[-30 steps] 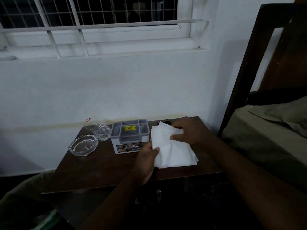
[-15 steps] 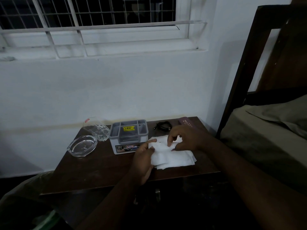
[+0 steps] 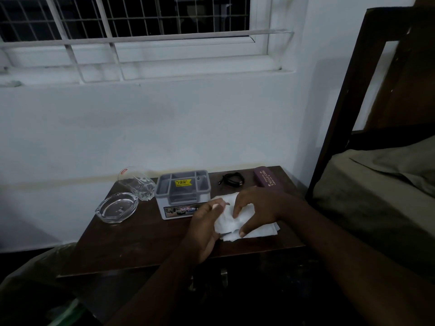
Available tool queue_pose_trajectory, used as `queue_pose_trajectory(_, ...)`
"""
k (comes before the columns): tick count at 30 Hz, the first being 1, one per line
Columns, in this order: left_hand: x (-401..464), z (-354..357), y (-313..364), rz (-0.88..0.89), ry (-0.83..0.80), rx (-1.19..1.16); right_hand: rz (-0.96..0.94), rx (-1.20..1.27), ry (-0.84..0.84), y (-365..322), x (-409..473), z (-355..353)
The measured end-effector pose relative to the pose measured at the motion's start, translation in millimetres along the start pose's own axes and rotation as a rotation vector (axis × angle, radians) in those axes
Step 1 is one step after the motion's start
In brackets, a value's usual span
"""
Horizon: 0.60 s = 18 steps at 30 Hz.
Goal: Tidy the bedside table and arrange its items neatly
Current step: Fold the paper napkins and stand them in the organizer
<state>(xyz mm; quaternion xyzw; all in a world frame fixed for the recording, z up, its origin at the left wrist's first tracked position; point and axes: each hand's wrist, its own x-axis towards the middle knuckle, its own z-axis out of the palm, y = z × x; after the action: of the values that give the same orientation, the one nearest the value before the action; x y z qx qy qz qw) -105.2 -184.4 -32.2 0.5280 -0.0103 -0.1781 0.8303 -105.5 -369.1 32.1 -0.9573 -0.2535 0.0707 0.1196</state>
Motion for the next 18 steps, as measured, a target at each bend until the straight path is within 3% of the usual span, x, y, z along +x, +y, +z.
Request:
queue_pose_trajectory(4, -3.4, 5.8, 3.5, 0.041, 0.081, 0.118, 0.029, -0.050, -0.011, -14.5, -2.1, -9.7)
queue_pose_trajectory(7, -7.9, 14.5, 12.1, -0.012, 0.080, 0.043, 0.024, -0.088, 0.027, -29.6, -3.6, -20.2)
queue_pose_trajectory(14, -13.7, 41.5, 72.4, 0.077, 0.068, 0.042, -0.082, -0.184, 0.411, -50.8, 5.7, -16.8)
queue_pose_trajectory(18, -13.3, 32.4, 107.8, 0.082, 0.046, 0.114, -0.002, -0.174, 0.563, -64.2, 18.9, -16.3)
